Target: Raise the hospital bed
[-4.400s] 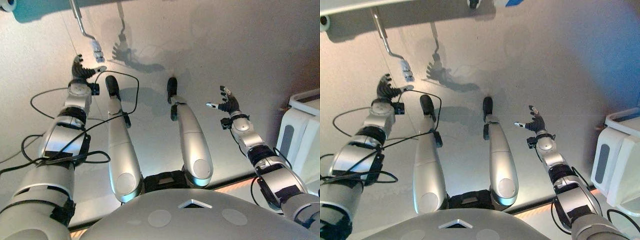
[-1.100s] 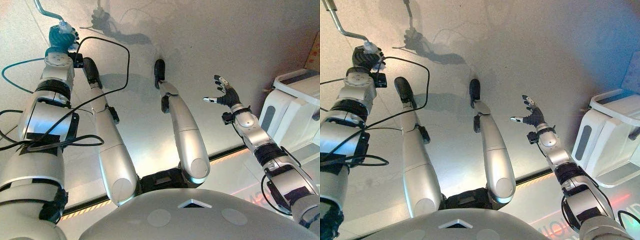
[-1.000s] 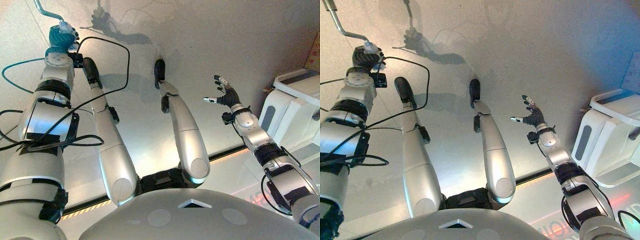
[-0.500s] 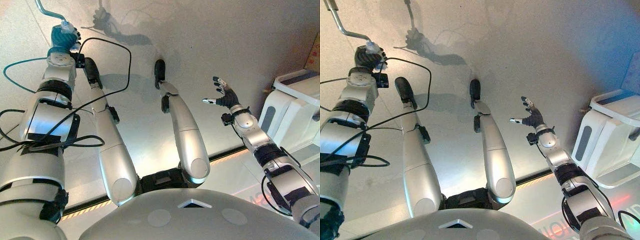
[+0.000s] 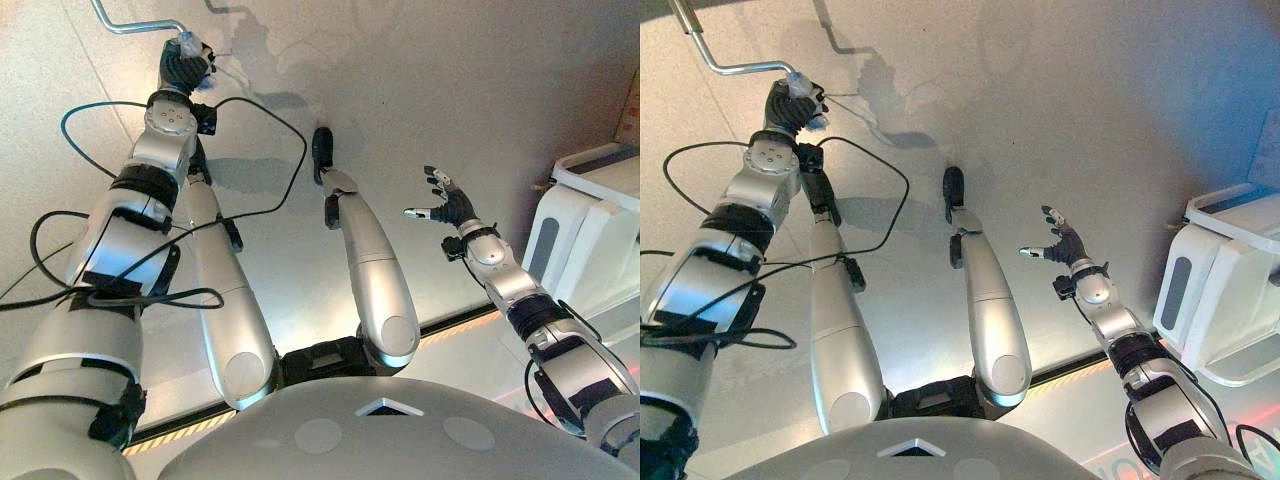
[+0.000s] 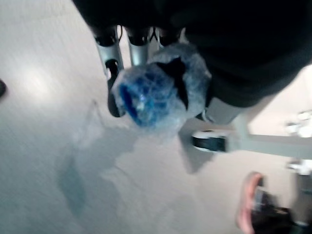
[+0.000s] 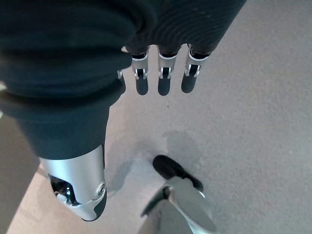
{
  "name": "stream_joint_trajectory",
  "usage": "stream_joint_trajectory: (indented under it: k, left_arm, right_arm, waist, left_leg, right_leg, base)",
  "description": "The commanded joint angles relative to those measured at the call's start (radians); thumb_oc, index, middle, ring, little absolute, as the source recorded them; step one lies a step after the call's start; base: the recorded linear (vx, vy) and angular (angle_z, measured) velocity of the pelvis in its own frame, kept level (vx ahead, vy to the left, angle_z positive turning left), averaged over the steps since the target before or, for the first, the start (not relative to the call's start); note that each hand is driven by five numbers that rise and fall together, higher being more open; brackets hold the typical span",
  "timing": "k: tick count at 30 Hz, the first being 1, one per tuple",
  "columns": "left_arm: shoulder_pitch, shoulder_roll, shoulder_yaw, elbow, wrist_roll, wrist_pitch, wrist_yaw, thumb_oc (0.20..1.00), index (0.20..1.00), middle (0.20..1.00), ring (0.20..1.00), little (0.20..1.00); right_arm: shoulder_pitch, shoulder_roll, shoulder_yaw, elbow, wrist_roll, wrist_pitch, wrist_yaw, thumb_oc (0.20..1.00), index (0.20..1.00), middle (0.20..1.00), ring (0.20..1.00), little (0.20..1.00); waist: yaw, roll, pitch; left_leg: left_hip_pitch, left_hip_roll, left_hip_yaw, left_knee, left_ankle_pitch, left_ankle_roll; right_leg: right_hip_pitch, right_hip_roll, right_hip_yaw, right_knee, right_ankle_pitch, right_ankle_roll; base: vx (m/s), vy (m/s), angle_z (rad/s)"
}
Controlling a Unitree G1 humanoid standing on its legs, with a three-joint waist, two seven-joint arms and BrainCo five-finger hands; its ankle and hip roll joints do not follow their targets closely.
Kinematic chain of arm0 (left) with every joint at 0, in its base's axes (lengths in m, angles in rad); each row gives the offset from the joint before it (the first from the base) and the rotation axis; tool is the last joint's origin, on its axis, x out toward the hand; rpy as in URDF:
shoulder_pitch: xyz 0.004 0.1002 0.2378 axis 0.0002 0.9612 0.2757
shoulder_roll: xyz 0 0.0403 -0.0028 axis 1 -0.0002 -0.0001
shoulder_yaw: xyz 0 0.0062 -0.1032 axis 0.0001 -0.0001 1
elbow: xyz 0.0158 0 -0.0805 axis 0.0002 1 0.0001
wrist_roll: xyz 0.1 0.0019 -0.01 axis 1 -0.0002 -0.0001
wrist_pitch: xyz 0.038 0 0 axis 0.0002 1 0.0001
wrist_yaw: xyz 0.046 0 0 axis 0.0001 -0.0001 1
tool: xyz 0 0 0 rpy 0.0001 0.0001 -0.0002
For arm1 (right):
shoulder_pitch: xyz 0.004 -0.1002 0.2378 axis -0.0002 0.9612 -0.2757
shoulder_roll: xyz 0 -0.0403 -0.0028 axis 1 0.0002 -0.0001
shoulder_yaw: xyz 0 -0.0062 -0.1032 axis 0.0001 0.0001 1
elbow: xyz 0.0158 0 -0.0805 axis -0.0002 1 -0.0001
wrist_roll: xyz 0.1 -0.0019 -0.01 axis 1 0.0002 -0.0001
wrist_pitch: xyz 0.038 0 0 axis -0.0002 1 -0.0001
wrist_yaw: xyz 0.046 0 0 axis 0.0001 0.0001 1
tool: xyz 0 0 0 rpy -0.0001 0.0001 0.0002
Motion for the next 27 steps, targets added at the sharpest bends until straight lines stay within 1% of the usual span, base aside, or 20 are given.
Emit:
stream_joint_trajectory:
  k: [1,2,3,5,6,7,8,9,10,11,15,16,17,20,21,24,26,27]
  left_arm:
    - [0.038,-0.065,-0.105,-0.314,-0.045,-0.109,-0.087,0.2,0.2,0.2,0.2,0.2]
    - [0.06,-0.039,-0.114,-0.368,-0.069,-0.114,-0.099,0.2,0.2,0.2,0.2,0.2]
    - [0.06,-0.039,-0.114,-0.368,-0.069,-0.114,-0.099,0.2,0.2,0.2,0.2,0.2]
    - [0.103,0.025,-0.128,-0.487,-0.107,-0.121,-0.116,0.2,0.2,0.2,0.2,0.2]
    - [0.156,0.092,-0.127,-0.598,-0.151,-0.127,-0.144,0.2,0.2,0.2,0.2,0.2]
    - [0.182,0.125,-0.123,-0.648,-0.17,-0.129,-0.149,0.2,0.2,0.2,0.2,0.2]
    - [0.182,0.125,-0.123,-0.648,-0.17,-0.129,-0.149,0.2,0.2,0.2,0.2,0.2]
    - [0.21,0.162,-0.116,-0.695,-0.186,-0.133,-0.159,0.2,0.2,0.2,0.2,0.2]
    - [0.265,0.232,-0.094,-0.792,-0.218,-0.134,-0.178,0.2,0.2,0.2,0.2,0.2]
    - [0.301,0.272,-0.077,-0.837,-0.236,-0.139,-0.19,0.2,0.2,0.2,0.2,0.2]
    - [0.418,0.4,-0.014,-0.958,-0.291,-0.141,-0.234,0.2,0.2,0.2,0.2,0.2]
    - [0.419,0.4,-0.014,-0.959,-0.291,-0.141,-0.234,0.2,0.2,0.2,0.2,0.2]
    - [0.483,0.446,0.026,-0.991,-0.306,-0.146,-0.25,0.2,0.2,0.2,0.2,0.2]
    - [0.515,0.466,0.047,-1.004,-0.306,-0.147,-0.256,0.2,0.2,0.2,0.2,0.2]
    - [0.567,0.494,0.081,-1.017,-0.304,-0.148,-0.262,0.2,0.2,0.2,0.2,0.2]
    - [0.644,0.522,0.132,-1.021,-0.296,-0.147,-0.268,0.2,0.2,0.2,0.2,0.2]
    - [0.697,0.525,0.164,-0.989,-0.282,-0.146,-0.263,0.2,0.2,0.2,0.2,0.2]
    - [0.697,0.525,0.165,-0.989,-0.282,-0.146,-0.263,0.2,0.2,0.2,0.2,0.2]
  right_arm:
    - [0.069,-0.05,-0.049,-0.022,-0.034,0.019,-0.028,1.0,1.0,1.0,1.0,1.0]
    - [0.074,-0.048,-0.054,-0.011,-0.034,0.021,-0.029,1.0,1.0,1.0,1.0,1.0]
    - [0.074,-0.048,-0.054,-0.011,-0.034,0.021,-0.029,1.0,1.0,1.0,1.0,1.0]
    - [0.095,-0.052,-0.073,-0.012,-0.045,0.023,-0.032,1.0,1.0,1.0,1.0,1.0]
    - [0.11,-0.051,-0.089,0.008,-0.052,0.022,-0.032,1.0,1.0,1.0,1.0,1.0]
    - [0.116,-0.051,-0.097,0.02,-0.057,0.023,-0.033,1.0,1.0,1.0,1.0,1.0]
    - [0.116,-0.051,-0.097,0.02,-0.057,0.023,-0.033,1.0,1.0,1.0,1.0,1.0]
    - [0.123,-0.051,-0.106,0.025,-0.059,0.024,-0.034,1.0,1.0,1.0,1.0,1.0]
    - [0.135,-0.052,-0.118,0.035,-0.063,0.024,-0.031,1.0,1.0,1.0,1.0,1.0]
    - [0.144,-0.054,-0.126,0.039,-0.066,0.024,-0.03,1.0,1.0,1.0,1.0,1.0]
    - [0.169,-0.057,-0.141,0.06,-0.063,0.014,-0.016,1.0,1.0,1.0,1.0,1.0]
    - [0.169,-0.057,-0.141,0.06,-0.063,0.014,-0.016,1.0,1.0,1.0,1.0,1.0]
    - [0.18,-0.061,-0.146,0.066,-0.062,0.01,-0.007,1.0,1.0,1.0,1.0,1.0]
    - [0.186,-0.063,-0.15,0.065,-0.061,0.007,-0.002,1.0,1.0,1.0,1.0,1.0]
    - [0.195,-0.069,-0.152,0.061,-0.06,0.0,0.005,1.0,1.0,1.0,1.0,1.0]
    - [0.207,-0.08,-0.158,0.066,-0.062,-0.004,0.014,1.0,1.0,1.0,1.0,1.0]
    - [0.221,-0.087,-0.163,0.067,-0.062,-0.009,0.023,1.0,1.0,1.0,1.0,1.0]
    - [0.221,-0.087,-0.163,0.067,-0.062,-0.009,0.023,1.0,1.0,1.0,1.0,1.0]
  waist:
    - [-0.003,0.019,0.011]
    - [-0.001,0.026,0.01]
    - [-0.001,0.026,0.01]
    - [0.004,0.04,0.008]
    - [0.01,0.052,0.005]
    - [0.013,0.058,0.003]
    - [0.013,0.058,0.003]
    - [0.017,0.063,0.002]
    - [0.026,0.073,0.002]
    - [0.032,0.078,0.004]
    - [0.056,0.09,0.011]
    - [0.056,0.09,0.011]
    - [0.067,0.095,0.013]
    - [0.074,0.099,0.014]
    - [0.087,0.101,0.017]
    - [0.104,0.104,0.019]
    - [0.118,0.103,0.019]
    - [0.118,0.103,0.019]
  left_leg:
    - [-0.003,0.049,-0.054,0.036,-0.022,-0.041]
    - [0.0,0.047,-0.053,0.036,-0.022,-0.04]
    - [0.0,0.047,-0.053,0.036,-0.022,-0.04]
    - [0.002,0.044,-0.051,0.039,-0.026,-0.037]
    - [0.003,0.041,-0.049,0.046,-0.03,-0.035]
    - [0.003,0.039,-0.049,0.047,-0.031,-0.034]
    - [0.003,0.039,-0.049,0.047,-0.032,-0.034]
    - [0.004,0.036,-0.047,0.048,-0.032,-0.032]
    - [0.005,0.032,-0.047,0.05,-0.034,-0.031]
    - [0.006,0.029,-0.048,0.052,-0.033,-0.032]
    - [0.005,0.016,-0.051,0.06,-0.037,-0.029]
    - [0.005,0.016,-0.051,0.06,-0.037,-0.029]
    - [0.003,0.011,-0.051,0.06,-0.036,-0.028]
    - [0.003,0.008,-0.051,0.06,-0.036,-0.027]
    - [0.001,0.004,-0.052,0.059,-0.034,-0.026]
    - [-0.014,-0.009,-0.059,0.072,-0.038,-0.021]
    - [-0.041,-0.025,-0.071,0.101,-0.048,-0.014]
    - [-0.041,-0.025,-0.071,0.101,-0.048,-0.014]
  right_leg:
    - [-0.019,-0.029,0.046,-0.075,0.108,0.089]
    - [-0.016,-0.029,0.047,-0.075,0.108,0.09]
    - [-0.016,-0.029,0.047,-0.075,0.108,0.09]
    - [-0.014,-0.032,0.048,-0.071,0.106,0.09]
    - [-0.009,-0.035,0.048,-0.074,0.106,0.089]
    - [-0.008,-0.038,0.048,-0.075,0.107,0.09]
    - [-0.008,-0.038,0.048,-0.075,0.107,0.09]
    - [-0.005,-0.04,0.046,-0.076,0.107,0.091]
    - [0.002,-0.046,0.043,-0.079,0.107,0.092]
    - [0.006,-0.05,0.04,-0.08,0.108,0.094]
    - [0.021,-0.062,0.033,-0.085,0.111,0.098]
    - [0.021,-0.063,0.032,-0.085,0.111,0.098]
    - [0.028,-0.072,0.026,-0.091,0.113,0.1]
    - [0.035,-0.076,0.021,-0.094,0.115,0.102]
    - [0.045,-0.084,0.014,-0.1,0.115,0.104]
    - [0.054,-0.097,0.002,-0.102,0.118,0.108]
    - [0.061,-0.111,-0.008,-0.104,0.117,0.111]
    - [0.061,-0.111,-0.008,-0.104,0.117,0.111]
  base:
    - [0.0,-0.006,-0.06]
    - [0.0,0.003,-0.03]
    - [0.0,0.0,0.0]
    - [0.0,0.0,0.0]
    - [0.0,0.0,0.0]
    - [0.0,0.0,0.0]
    - [0.0,0.0,0.0]
    - [0.0,0.0,0.0]
    - [0.0,0.0,0.0]
    - [-0.01,0.005,0.04]
    - [-0.01,0.01,0.05]
    - [-0.01,0.028,0.06]
    - [0.0,0.025,0.07]
    - [0.0,0.024,0.1]
    - [-0.01,0.031,0.04]
    - [-0.01,0.051,0.05]
    - [-0.01,0.064,0.14]
    - [0.0,0.043,0.18]
